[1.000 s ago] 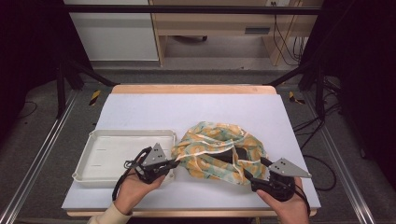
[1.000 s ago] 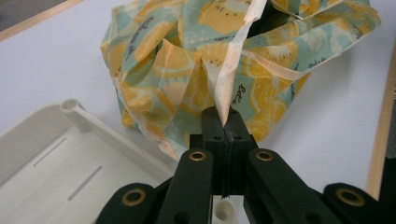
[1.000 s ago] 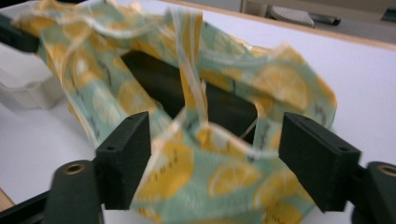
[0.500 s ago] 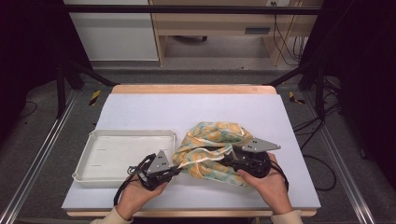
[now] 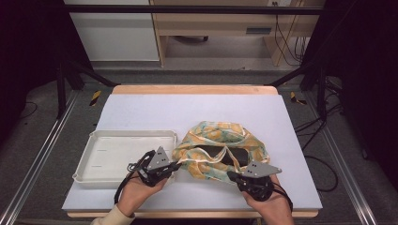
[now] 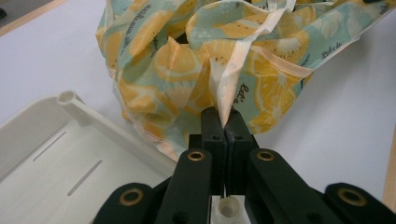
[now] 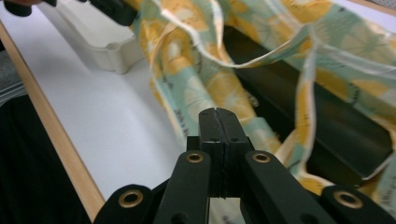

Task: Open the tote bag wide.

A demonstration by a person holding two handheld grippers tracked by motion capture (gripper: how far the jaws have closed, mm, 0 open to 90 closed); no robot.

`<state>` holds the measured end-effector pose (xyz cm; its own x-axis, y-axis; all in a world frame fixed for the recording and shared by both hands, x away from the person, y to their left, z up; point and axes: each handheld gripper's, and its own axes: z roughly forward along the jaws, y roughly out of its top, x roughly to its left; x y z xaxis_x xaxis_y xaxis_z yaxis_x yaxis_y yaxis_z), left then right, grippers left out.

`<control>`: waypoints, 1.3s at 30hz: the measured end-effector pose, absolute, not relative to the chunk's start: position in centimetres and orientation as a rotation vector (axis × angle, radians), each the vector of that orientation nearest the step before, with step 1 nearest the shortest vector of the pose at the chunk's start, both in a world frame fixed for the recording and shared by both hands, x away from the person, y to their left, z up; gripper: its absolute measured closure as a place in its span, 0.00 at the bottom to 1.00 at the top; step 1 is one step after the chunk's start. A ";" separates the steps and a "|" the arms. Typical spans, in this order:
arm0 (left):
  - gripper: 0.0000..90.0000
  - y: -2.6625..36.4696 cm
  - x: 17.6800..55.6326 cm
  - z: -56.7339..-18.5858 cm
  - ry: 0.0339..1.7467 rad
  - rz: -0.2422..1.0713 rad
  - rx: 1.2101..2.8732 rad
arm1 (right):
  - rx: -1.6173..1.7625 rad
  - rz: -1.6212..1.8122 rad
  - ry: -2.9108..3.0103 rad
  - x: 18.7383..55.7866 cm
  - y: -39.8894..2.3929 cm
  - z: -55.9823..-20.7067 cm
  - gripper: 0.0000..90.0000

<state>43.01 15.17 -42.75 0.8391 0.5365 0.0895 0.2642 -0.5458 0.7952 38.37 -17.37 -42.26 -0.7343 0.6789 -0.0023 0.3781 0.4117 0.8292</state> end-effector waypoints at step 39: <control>1.00 16.1 45.1 -40.3 0.639 0.553 2.003 | 0.895 1.085 2.470 37.9 -15.4 -45.9 1.00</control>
